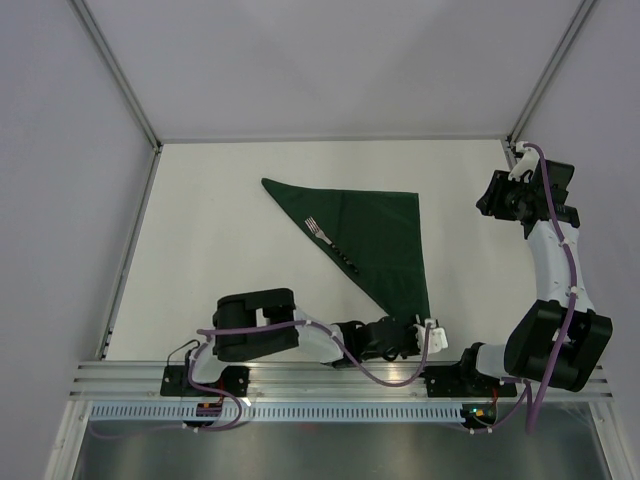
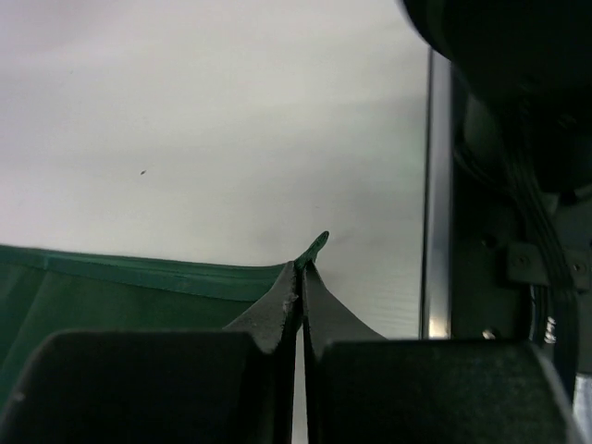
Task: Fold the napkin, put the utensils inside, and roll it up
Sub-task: Fold the napkin at the center of the board.
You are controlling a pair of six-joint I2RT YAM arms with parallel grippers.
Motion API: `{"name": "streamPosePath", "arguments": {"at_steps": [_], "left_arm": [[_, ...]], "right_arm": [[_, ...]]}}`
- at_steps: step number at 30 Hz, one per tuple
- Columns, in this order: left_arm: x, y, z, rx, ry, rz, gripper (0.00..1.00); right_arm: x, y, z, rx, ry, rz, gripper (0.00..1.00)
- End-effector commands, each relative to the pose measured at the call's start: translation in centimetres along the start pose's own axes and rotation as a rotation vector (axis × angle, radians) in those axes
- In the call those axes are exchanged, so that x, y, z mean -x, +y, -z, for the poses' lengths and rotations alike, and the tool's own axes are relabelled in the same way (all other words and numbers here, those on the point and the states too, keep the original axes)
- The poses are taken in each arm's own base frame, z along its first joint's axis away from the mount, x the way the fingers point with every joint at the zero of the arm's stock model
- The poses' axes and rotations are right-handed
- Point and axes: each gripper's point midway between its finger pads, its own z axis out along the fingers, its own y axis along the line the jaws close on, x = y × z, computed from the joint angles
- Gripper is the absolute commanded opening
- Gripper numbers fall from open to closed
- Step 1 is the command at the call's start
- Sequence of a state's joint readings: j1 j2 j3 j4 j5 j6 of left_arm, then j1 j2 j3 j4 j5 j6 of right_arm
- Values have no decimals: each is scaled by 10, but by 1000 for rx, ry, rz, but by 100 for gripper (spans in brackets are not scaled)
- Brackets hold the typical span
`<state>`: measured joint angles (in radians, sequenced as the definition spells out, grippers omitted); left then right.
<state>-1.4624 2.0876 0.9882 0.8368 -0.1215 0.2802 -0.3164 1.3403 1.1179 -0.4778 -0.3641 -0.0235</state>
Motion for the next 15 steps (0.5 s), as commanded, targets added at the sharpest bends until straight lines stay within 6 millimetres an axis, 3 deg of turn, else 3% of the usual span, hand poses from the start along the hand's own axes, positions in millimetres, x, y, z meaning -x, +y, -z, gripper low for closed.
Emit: {"name": "streamPosePath", "arguments": {"at_steps": [1, 5, 6, 7, 8, 9, 11, 14, 15], "left_arm": [[51, 50, 5, 105, -109, 252, 2], [49, 100, 20, 181, -116, 455, 2], [51, 128, 29, 231, -136, 499, 2], [49, 140, 34, 252, -146, 579, 2], [41, 151, 42, 278, -144, 619, 2], [38, 179, 53, 334, -167, 685, 2], [20, 201, 69, 406, -157, 738, 2], [-11, 255, 100, 555, -123, 828, 2], [-18, 264, 105, 584, -116, 863, 2]], "right_arm": [[7, 1, 3, -3, -29, 14, 46], [6, 2, 3, -2, -27, 12, 47], [6, 2, 3, 0, -29, 13, 47], [7, 2, 3, -1, -30, 11, 46], [7, 2, 3, -1, -29, 12, 46], [6, 2, 3, 0, -27, 12, 46], [6, 2, 3, 0, -27, 11, 47], [6, 2, 3, 2, -30, 9, 47], [6, 2, 2, 3, -29, 8, 47]]}}
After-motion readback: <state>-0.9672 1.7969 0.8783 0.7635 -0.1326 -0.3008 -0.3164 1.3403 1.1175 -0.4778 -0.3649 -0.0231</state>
